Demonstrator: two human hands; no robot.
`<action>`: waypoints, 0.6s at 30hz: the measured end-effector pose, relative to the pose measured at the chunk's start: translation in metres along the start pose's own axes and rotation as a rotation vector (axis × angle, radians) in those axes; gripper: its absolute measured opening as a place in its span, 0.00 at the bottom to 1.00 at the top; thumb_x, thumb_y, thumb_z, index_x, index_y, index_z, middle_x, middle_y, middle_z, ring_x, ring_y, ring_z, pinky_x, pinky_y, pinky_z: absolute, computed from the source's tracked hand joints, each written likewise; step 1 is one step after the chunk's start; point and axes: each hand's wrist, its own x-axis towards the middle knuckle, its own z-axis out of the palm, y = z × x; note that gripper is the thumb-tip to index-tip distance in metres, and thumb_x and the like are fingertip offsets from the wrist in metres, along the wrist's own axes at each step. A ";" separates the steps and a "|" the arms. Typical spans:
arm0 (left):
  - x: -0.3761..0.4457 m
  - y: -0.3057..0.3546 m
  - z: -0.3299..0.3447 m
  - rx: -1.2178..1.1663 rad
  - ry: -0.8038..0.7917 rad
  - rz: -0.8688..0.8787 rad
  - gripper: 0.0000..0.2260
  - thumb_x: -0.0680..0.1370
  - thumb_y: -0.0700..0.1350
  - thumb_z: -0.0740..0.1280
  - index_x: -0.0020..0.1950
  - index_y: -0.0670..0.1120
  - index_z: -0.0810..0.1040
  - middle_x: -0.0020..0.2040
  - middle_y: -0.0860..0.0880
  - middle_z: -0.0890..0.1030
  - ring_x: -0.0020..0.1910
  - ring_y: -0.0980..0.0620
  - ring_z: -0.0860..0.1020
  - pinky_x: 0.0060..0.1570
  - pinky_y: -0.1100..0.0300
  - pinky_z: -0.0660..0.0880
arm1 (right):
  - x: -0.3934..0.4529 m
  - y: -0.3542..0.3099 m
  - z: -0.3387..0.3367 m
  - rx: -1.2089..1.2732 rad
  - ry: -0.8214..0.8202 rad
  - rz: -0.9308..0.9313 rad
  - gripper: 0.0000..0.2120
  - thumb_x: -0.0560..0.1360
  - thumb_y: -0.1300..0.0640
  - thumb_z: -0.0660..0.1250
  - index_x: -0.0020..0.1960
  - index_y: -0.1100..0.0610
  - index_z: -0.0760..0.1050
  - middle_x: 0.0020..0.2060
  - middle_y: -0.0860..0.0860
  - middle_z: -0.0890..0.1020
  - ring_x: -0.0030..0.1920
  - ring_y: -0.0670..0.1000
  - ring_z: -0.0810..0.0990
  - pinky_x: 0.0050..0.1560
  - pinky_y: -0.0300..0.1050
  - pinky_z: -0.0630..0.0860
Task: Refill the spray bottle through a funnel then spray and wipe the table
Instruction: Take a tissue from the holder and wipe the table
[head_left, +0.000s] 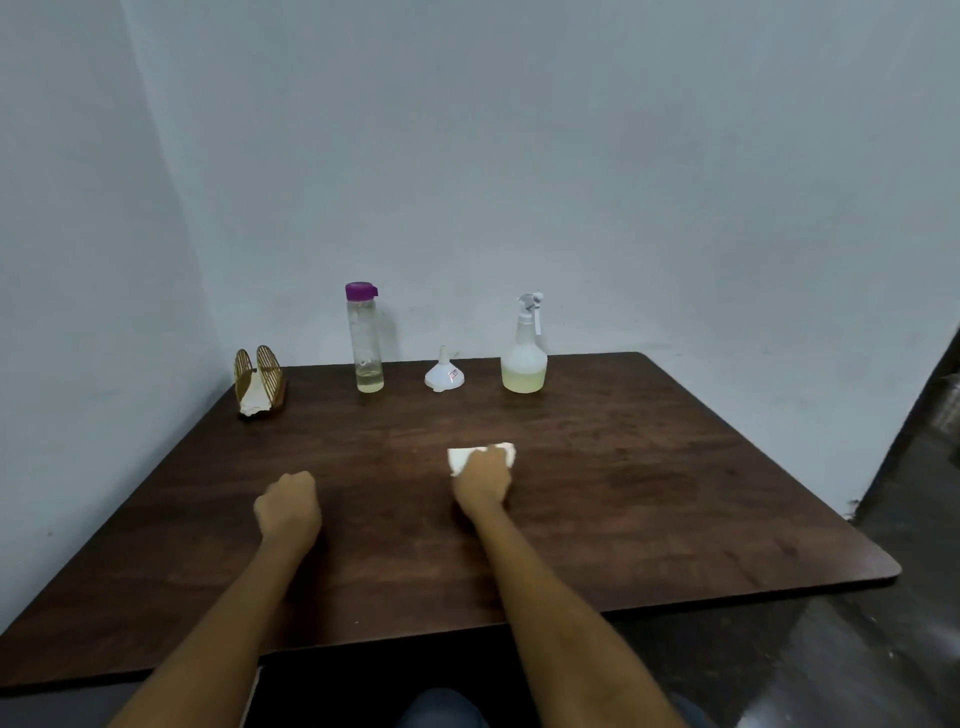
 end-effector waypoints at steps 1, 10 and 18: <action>0.002 -0.004 -0.001 -0.025 -0.008 -0.015 0.07 0.79 0.39 0.61 0.55 0.44 0.76 0.55 0.46 0.78 0.54 0.48 0.78 0.51 0.56 0.75 | -0.005 -0.018 0.009 -0.002 -0.020 -0.051 0.18 0.79 0.56 0.59 0.67 0.61 0.69 0.67 0.56 0.70 0.68 0.54 0.69 0.66 0.44 0.68; -0.007 -0.023 0.001 -0.006 0.007 -0.134 0.10 0.79 0.38 0.62 0.59 0.44 0.76 0.59 0.44 0.77 0.60 0.47 0.75 0.54 0.56 0.74 | -0.053 -0.085 0.038 -0.097 -0.237 -0.524 0.19 0.76 0.55 0.64 0.66 0.60 0.71 0.65 0.57 0.69 0.69 0.56 0.63 0.62 0.52 0.71; -0.035 -0.028 0.010 0.061 0.059 -0.076 0.11 0.79 0.36 0.59 0.57 0.44 0.77 0.58 0.46 0.78 0.62 0.47 0.72 0.51 0.57 0.73 | -0.028 0.014 -0.012 -0.228 -0.100 -0.292 0.19 0.76 0.53 0.61 0.65 0.58 0.72 0.63 0.55 0.72 0.68 0.56 0.66 0.59 0.48 0.73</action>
